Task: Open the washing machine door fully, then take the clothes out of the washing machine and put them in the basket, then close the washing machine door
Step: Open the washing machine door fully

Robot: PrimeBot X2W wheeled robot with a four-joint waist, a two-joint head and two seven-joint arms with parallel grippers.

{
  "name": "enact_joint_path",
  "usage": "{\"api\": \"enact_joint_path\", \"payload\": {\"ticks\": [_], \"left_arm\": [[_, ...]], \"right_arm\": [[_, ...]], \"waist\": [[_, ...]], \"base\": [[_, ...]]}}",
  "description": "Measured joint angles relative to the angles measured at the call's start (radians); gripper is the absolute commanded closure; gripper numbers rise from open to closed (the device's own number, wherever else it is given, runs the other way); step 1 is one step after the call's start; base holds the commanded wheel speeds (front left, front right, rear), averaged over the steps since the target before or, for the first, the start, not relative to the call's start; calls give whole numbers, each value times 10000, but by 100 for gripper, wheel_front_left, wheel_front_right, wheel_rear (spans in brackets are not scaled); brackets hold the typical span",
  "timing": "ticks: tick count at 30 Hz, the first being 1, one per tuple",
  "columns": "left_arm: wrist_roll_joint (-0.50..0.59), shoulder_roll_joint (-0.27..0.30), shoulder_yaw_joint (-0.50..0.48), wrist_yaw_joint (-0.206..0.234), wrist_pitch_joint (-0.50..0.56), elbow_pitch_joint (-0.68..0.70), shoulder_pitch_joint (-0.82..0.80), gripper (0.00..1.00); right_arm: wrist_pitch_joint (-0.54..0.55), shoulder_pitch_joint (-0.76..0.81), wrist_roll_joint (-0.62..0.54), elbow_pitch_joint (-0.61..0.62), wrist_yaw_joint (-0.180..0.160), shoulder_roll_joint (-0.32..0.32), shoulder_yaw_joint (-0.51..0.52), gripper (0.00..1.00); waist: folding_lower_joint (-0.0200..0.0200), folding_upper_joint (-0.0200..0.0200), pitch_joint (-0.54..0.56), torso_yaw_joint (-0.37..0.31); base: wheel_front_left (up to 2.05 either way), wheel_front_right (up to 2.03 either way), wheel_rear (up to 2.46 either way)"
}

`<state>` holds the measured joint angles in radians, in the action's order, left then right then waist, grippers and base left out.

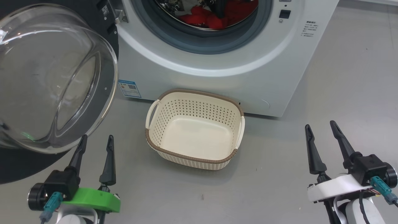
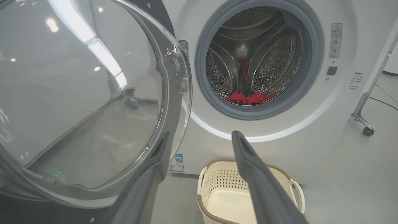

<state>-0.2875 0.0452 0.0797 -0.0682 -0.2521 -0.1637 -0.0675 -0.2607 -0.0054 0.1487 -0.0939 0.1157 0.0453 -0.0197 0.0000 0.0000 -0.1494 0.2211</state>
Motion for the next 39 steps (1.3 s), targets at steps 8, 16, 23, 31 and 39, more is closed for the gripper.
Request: {"api": "enact_joint_path", "payload": {"ticks": [8,16,23,31,39], "left_arm": [[0,2,224,-33,0,6,277,0],[0,2,395,-33,0,59,322,0],[0,2,458,-27,0,98,519,0],[0,0,702,-25,44,94,654,0],[0,4,755,40,96,94,723,0]], "right_arm": [[0,180,0,17,8,-13,-228,0],[0,398,0,75,6,-17,-184,0],[0,589,19,117,-36,-36,-153,0],[0,852,228,232,-146,-52,10,0],[0,962,389,326,-270,-67,-58,0]], "waist": [[0,0,190,-668],[0,0,314,-1249],[0,0,412,-1627],[0,0,543,-1907],[0,0,598,-2018]], "base": [[0,0,0],[0,0,0],[0,0,0],[0,0,0],[0,0,0]]}}
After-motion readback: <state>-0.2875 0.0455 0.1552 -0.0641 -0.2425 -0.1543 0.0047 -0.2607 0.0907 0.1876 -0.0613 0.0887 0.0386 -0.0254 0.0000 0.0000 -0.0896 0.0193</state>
